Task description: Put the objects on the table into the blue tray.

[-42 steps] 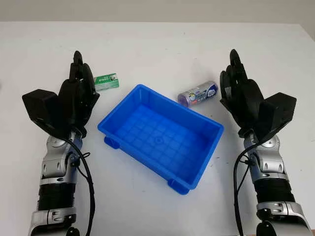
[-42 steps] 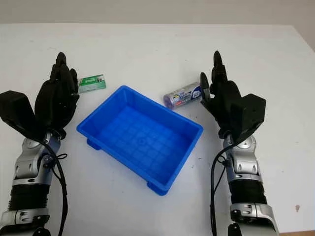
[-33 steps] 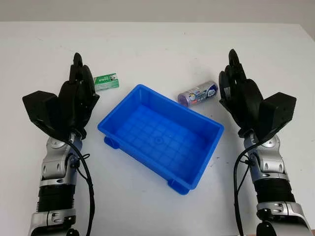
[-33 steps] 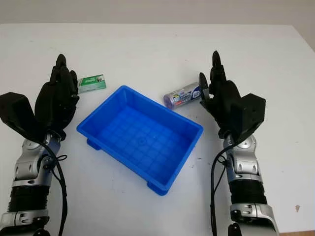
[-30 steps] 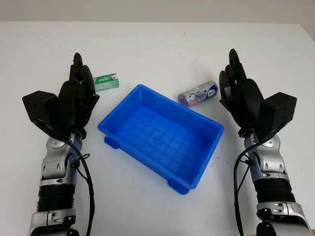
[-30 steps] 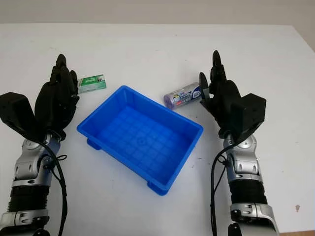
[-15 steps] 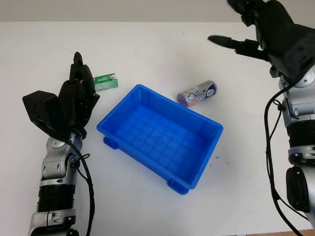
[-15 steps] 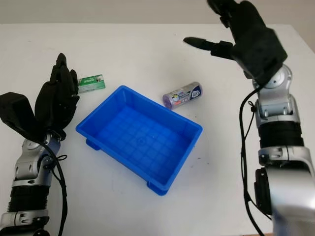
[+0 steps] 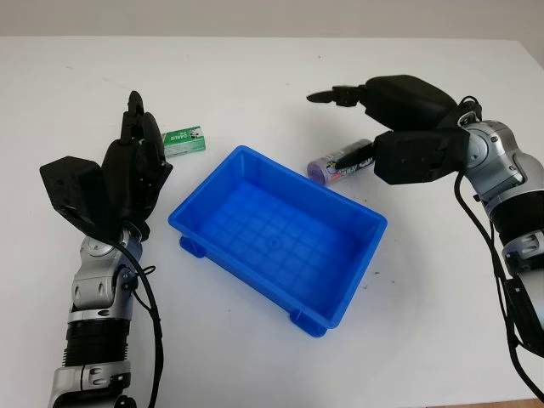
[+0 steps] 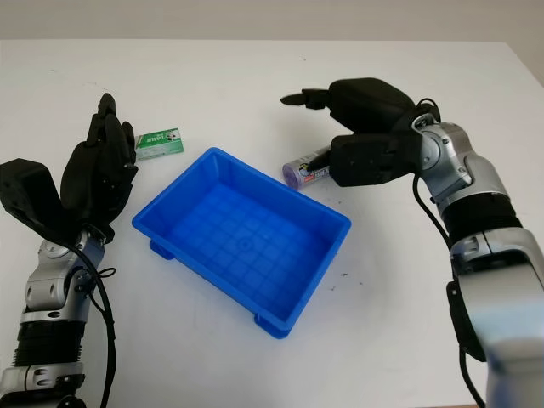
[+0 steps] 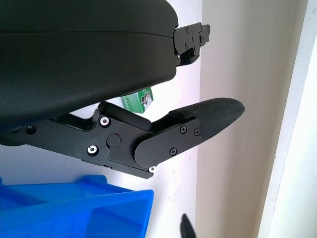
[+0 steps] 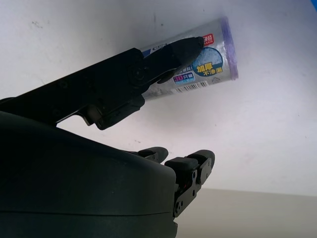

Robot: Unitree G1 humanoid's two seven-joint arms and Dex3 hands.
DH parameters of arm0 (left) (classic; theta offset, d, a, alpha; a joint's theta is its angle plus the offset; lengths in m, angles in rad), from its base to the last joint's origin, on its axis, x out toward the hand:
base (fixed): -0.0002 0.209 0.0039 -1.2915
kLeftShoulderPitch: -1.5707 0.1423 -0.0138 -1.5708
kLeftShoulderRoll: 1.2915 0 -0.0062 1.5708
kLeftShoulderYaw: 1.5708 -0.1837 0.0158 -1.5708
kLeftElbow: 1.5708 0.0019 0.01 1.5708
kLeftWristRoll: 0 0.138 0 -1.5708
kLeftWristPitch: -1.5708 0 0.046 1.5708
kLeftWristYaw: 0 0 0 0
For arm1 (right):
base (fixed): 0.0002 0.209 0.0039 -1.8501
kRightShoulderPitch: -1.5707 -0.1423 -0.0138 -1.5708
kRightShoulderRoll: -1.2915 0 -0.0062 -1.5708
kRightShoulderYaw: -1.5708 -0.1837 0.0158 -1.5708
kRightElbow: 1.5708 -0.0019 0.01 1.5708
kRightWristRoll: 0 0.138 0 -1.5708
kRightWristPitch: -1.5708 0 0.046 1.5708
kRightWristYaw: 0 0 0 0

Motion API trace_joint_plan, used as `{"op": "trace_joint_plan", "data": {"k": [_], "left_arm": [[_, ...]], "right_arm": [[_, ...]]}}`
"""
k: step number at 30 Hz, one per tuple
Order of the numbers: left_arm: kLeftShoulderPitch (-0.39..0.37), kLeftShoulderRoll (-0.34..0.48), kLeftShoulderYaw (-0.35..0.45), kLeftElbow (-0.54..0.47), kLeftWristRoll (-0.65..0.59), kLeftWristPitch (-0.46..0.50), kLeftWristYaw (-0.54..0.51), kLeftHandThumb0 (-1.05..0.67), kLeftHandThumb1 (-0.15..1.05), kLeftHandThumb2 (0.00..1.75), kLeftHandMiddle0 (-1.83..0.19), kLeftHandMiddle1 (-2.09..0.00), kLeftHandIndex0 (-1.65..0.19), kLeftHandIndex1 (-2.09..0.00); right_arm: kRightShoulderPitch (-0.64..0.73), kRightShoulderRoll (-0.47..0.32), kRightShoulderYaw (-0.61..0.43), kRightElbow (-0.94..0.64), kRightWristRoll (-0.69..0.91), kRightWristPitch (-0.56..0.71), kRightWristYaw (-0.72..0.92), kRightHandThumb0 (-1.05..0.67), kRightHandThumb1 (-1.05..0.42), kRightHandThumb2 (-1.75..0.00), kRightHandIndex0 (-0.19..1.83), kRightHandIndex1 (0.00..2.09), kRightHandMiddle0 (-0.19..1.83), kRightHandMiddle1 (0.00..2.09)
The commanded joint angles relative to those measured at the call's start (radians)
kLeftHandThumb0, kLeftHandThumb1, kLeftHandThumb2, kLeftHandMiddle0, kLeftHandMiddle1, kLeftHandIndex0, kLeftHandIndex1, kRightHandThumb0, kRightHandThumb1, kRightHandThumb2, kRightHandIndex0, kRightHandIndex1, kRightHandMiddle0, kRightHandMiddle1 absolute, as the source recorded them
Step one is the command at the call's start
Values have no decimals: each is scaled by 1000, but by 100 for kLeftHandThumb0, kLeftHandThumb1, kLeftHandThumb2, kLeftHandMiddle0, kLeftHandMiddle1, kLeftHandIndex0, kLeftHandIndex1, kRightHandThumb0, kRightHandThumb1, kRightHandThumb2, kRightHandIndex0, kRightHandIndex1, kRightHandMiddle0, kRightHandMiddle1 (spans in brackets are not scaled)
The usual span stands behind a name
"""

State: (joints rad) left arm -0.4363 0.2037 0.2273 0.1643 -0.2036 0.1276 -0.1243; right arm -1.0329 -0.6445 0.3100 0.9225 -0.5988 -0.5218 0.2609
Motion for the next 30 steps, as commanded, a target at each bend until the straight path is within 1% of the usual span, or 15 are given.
{"op": "trace_joint_plan", "data": {"k": [1,10,13,14,15,16,17,18,19,20,21,23,26,30], "left_arm": [[7,11,-2,-22,4,2,0,-66,105,79,19,0,19,0],[0,14,-1,-20,3,7,-2,-66,105,79,19,0,19,0],[-3,13,-3,-16,5,1,-1,-66,105,79,19,0,19,0],[-3,13,-4,-14,6,-1,-1,-66,105,79,19,0,19,0],[-4,12,-4,-13,5,-1,-2,-66,105,79,19,0,19,0],[-5,12,-3,-11,4,-1,-3,-66,105,79,19,0,19,0],[-5,11,-3,-12,3,0,-2,-66,105,79,19,0,19,0],[-5,10,-4,-11,4,0,-2,-66,105,79,19,0,19,0],[-5,10,-4,-11,5,0,-1,-66,105,79,19,0,19,0],[-5,10,-4,-11,4,1,-1,-66,105,79,19,0,19,0],[-5,11,-4,-8,4,1,-2,-66,105,79,19,0,19,0],[-6,12,-3,-3,3,0,-5,-66,105,79,19,0,19,0],[-7,12,-6,1,10,-6,-2,-66,105,80,19,0,19,0],[-9,9,-6,8,7,-10,-7,-66,105,80,19,0,19,0]], "right_arm": [[-15,-11,15,8,-7,-9,5,-48,-84,-5,34,10,35,13],[-7,-23,47,-17,-28,-6,33,-44,-84,-6,46,14,47,13],[-6,-29,54,-17,-43,-26,-1,-45,-85,-6,55,18,55,16],[-6,-31,61,-16,-59,-28,-26,-45,-87,-6,63,25,61,21],[-5,-34,71,-12,-82,-40,-69,-46,-90,-6,61,53,60,47],[-6,-36,78,-6,-99,-49,-101,-48,-93,-6,50,104,49,101],[-6,-37,84,-1,-115,-54,-132,-49,-93,-6,44,124,42,124],[-7,-37,93,6,-138,-64,-182,-51,-96,-6,43,161,38,159],[-8,-37,100,14,-155,-72,-217,-53,-98,-6,48,184,37,183],[-10,-38,108,17,-175,-74,-259,-54,-100,-6,55,199,38,199],[-11,-37,114,23,-188,-80,-300,-55,-101,-7,66,204,41,204],[-13,-31,114,35,-194,-87,-355,-54,-103,-6,78,208,47,208],[-17,-22,110,49,-190,-80,-404,-52,-104,-6,85,209,52,209],[-37,-16,118,72,-216,-77,-522,-50,-102,-5,93,209,61,209]]}}
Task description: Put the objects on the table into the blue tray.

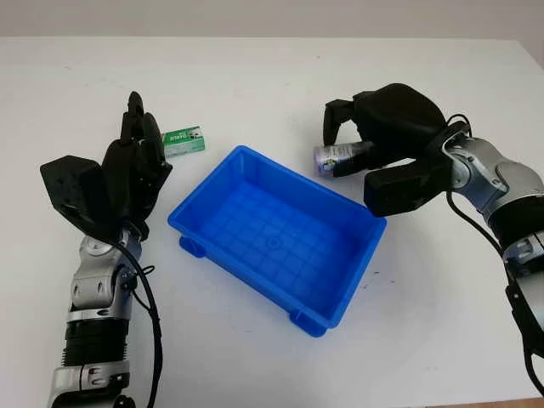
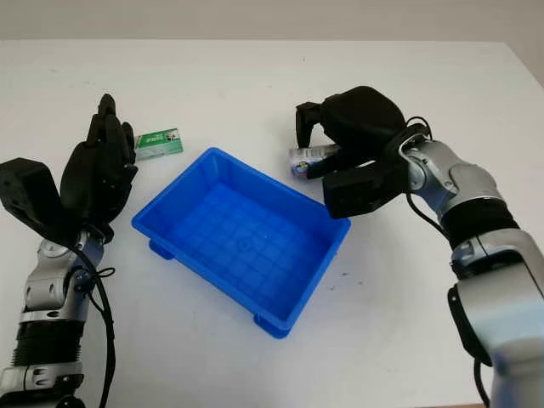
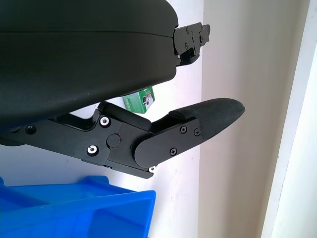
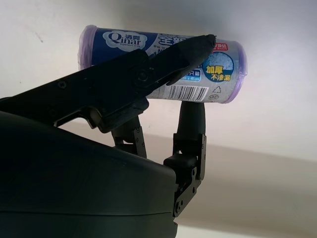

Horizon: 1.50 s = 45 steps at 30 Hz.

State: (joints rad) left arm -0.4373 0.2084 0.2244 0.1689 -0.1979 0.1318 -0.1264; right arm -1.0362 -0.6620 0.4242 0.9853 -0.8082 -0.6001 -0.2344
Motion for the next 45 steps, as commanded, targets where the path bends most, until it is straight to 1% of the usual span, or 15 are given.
{"op": "trace_joint_plan", "data": {"k": [1,5,11,14,16,18,21,26,28,31,34,37,39,42,45], "left_arm": [[-10,4,-3,10,0,-19,-9,-66,105,79,19,0,19,0],[-12,2,-2,17,-4,-19,-11,-68,105,78,19,0,19,0],[-9,0,-3,14,-4,-13,-10,-68,105,78,19,0,19,0],[-8,4,-6,15,-4,-15,-19,-67,105,78,19,0,19,0],[-8,6,-6,14,-4,-9,-21,-67,105,80,19,0,19,0],[-8,7,-7,14,-3,-10,-22,-67,105,79,19,0,19,0],[-10,8,-7,12,-6,-8,-24,-67,105,80,19,0,19,0],[-10,4,-8,11,-5,-8,-19,-67,105,79,19,0,19,0],[-8,4,-10,7,-3,-1,-16,-67,105,79,19,0,19,0],[-6,4,-10,3,-2,-2,-13,-67,105,79,19,0,19,0],[-5,3,-8,3,-3,-3,-10,-67,105,79,19,0,19,0],[-4,2,-8,-1,-5,5,-7,-67,105,78,19,0,19,0],[-3,4,-10,-1,-4,2,-11,-67,105,78,19,0,19,0],[-3,3,-11,2,-2,1,-11,-67,105,78,19,0,19,0],[-3,0,-12,-4,-1,8,-3,-67,105,78,19,0,19,0]], "right_arm": [[-40,2,5,15,-11,6,-46,-50,-101,-5,94,209,62,209],[-64,5,2,41,-10,12,-109,-49,-101,-5,95,209,62,209],[-86,7,-28,50,53,-15,-98,-47,-102,-6,89,209,62,209],[-89,26,-79,34,145,-44,-61,-47,-102,-5,82,209,58,209],[-78,48,-144,-2,282,-76,46,-44,-102,-5,82,209,60,209],[-54,75,-212,-77,449,-80,195,-41,-104,-6,81,209,60,209],[3,110,-276,-267,627,0,363,-43,-105,-6,82,209,60,209],[122,131,-311,-600,781,191,557,-46,-105,-9,94,209,66,209],[169,133,-313,-711,832,250,629,-46,-105,-9,95,209,65,209],[220,127,-311,-833,870,322,715,-46,-105,-11,92,209,60,209],[250,100,-301,-915,869,387,806,-45,-105,-12,87,209,54,209],[257,41,-264,-978,790,410,901,-44,-104,-9,68,209,41,209],[251,9,-241,-986,731,374,950,-44,-105,-8,52,209,29,207],[238,-19,-215,-990,681,346,1017,-46,-105,-9,36,188,18,184],[228,-27,-206,-965,676,292,1068,-47,-105,-9,22,137,12,135]]}}
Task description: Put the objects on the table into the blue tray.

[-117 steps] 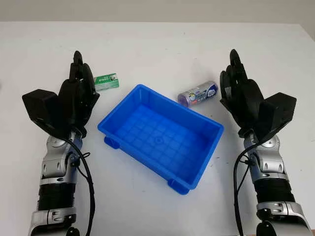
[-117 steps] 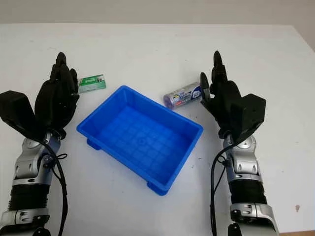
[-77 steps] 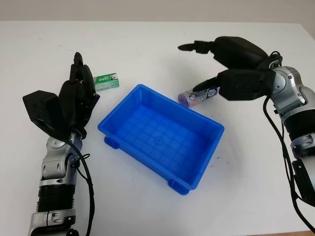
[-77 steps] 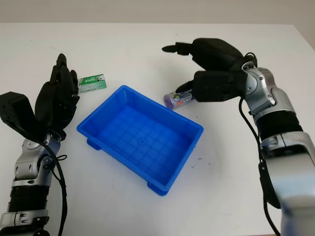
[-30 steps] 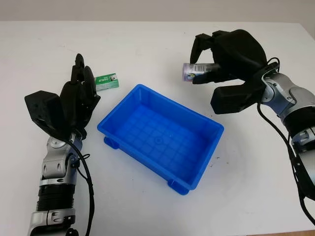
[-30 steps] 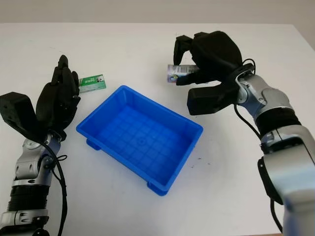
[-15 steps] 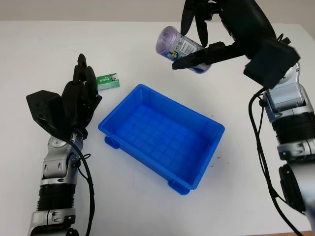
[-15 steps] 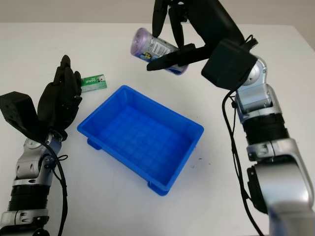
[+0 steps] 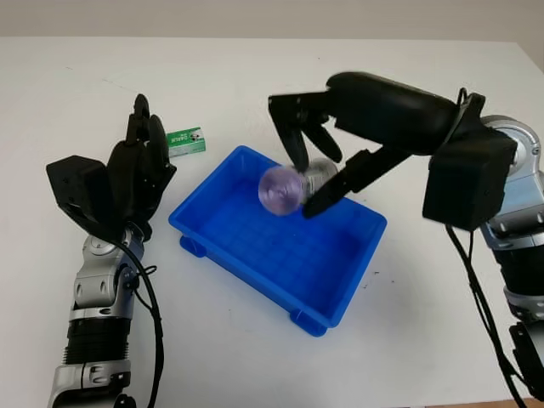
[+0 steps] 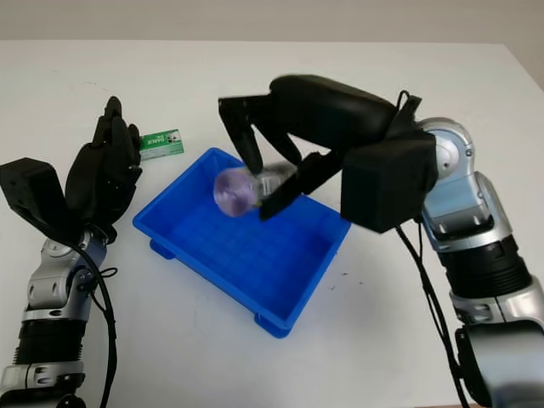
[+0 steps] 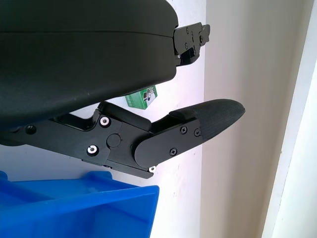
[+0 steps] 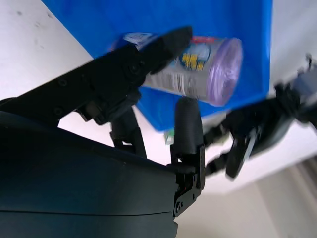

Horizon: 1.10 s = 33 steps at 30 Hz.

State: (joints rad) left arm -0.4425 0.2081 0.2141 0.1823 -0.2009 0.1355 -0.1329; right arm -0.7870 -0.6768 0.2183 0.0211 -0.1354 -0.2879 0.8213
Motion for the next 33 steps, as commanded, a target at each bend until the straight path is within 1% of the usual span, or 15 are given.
{"op": "trace_joint_plan", "data": {"k": [1,4,7,8,10,14,15,18,21,23,25,26,28,30,33], "left_arm": [[3,0,-3,-19,2,8,4,-68,105,78,19,0,19,0],[5,0,-5,-23,-1,13,2,-68,105,78,19,0,19,0],[6,-2,-4,-24,-2,13,1,-68,105,78,19,0,19,0],[7,-1,-5,-24,-1,14,1,-68,105,79,19,0,19,0],[8,-1,-5,-23,-2,11,-3,-67,105,79,19,0,19,0],[6,2,-4,-15,-5,9,-14,-68,105,80,19,0,19,0],[5,1,-2,-13,-7,9,-16,-68,105,80,19,0,19,0],[4,1,-2,-9,-6,6,-17,-68,105,81,19,0,19,0],[4,-1,2,-12,-11,11,-16,-68,105,80,19,0,19,0],[4,0,2,-13,-10,12,-13,-68,105,80,19,0,19,0],[4,1,3,-12,-10,12,-12,-68,105,79,19,0,19,0],[4,2,4,-12,-10,12,-12,-68,105,79,19,0,19,0],[4,5,4,-12,-10,12,-14,-68,105,79,19,0,19,0],[4,6,4,-15,-11,15,-15,-68,105,80,19,0,19,0],[4,8,3,-19,-8,20,-13,-68,105,80,19,0,19,0]], "right_arm": [[-22,-11,-1,7,7,-36,22,-48,-105,-9,18,109,12,109],[-20,-4,-8,29,14,-77,34,-51,-105,-13,15,49,9,55],[-15,7,-26,34,42,-70,33,-53,-105,-16,2,25,-1,31],[-11,14,-35,31,58,-60,27,-52,-105,-15,-1,21,-3,27],[-3,41,-64,39,97,-63,-5,-48,-105,-10,-4,15,-4,20],[7,106,-128,79,186,-46,-74,-46,-105,-9,1,12,1,16],[6,121,-148,93,212,-29,-91,-45,-105,-11,2,12,2,16],[-7,161,-216,165,255,17,-175,-55,-105,-24,-2,8,-2,11],[-24,153,-237,247,160,-13,-294,-62,-105,-35,0,8,0,11],[-39,139,-245,347,82,-19,-390,-64,-105,-45,4,9,3,12],[-43,154,-269,424,106,72,-411,-67,-105,-47,3,8,2,11],[-43,162,-279,450,125,112,-411,-70,-105,-48,-4,4,-4,8],[-37,175,-294,500,150,182,-418,-71,-105,-49,-9,2,-8,6],[-28,188,-305,560,164,207,-429,-70,-105,-53,-14,1,-13,3],[22,204,-311,578,165,246,-460,-67,-105,-59,-18,1,-17,3]]}}
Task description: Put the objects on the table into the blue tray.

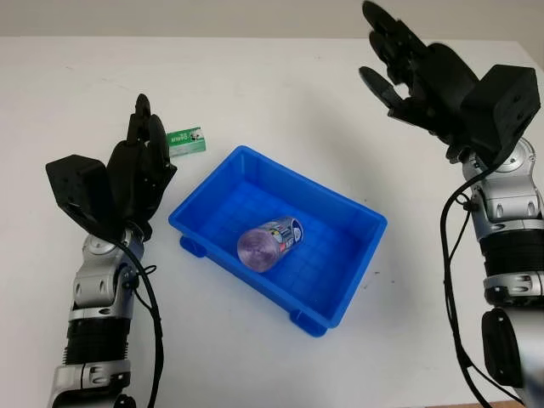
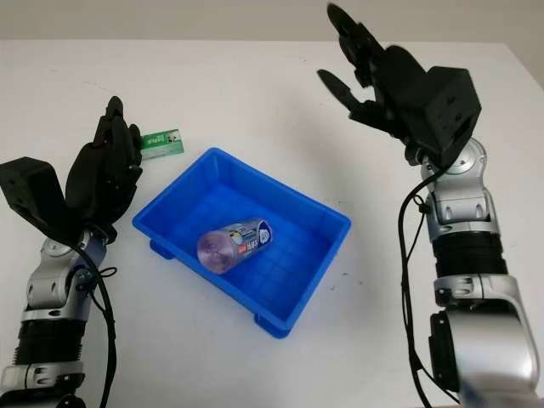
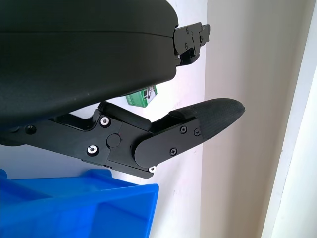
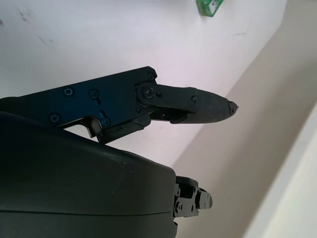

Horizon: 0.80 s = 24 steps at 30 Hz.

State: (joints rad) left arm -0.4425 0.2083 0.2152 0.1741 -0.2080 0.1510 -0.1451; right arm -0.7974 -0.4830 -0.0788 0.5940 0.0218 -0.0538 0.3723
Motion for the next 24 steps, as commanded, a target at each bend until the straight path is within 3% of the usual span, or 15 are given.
{"op": "trace_joint_plan", "data": {"k": [1,10,15,17,20,22,24], "left_arm": [[3,9,1,-11,1,7,0,-68,105,80,19,0,19,0],[6,23,5,-31,9,3,3,-66,105,76,19,0,19,0],[27,58,-3,-196,32,-7,-7,-67,105,62,19,0,19,0],[17,110,-9,-278,68,-19,-23,-66,105,56,19,0,19,0],[-23,209,5,-397,104,27,-57,-70,105,33,16,-3,13,-4],[-87,314,5,-433,148,87,-95,-67,105,16,14,-5,11,-4],[-158,409,-12,-418,210,129,-129,-60,96,7,6,-9,4,-8]], "right_arm": [[48,16,-16,3,9,18,-20,-66,-105,-60,-18,1,-18,3],[166,110,-70,-67,76,8,-96,-67,-105,-66,-19,0,-19,0],[175,130,-88,-82,101,19,-121,-68,-105,-63,-19,1,-19,2],[177,131,-95,-81,115,11,-111,-66,-105,-64,-19,1,-19,2],[179,130,-99,-87,123,11,-106,-64,-105,-65,-19,1,-19,3],[178,133,-101,-96,122,14,-109,-63,-105,-66,-19,2,-18,4],[177,137,-103,-101,124,18,-112,-63,-105,-65,-18,3,-17,5]]}}
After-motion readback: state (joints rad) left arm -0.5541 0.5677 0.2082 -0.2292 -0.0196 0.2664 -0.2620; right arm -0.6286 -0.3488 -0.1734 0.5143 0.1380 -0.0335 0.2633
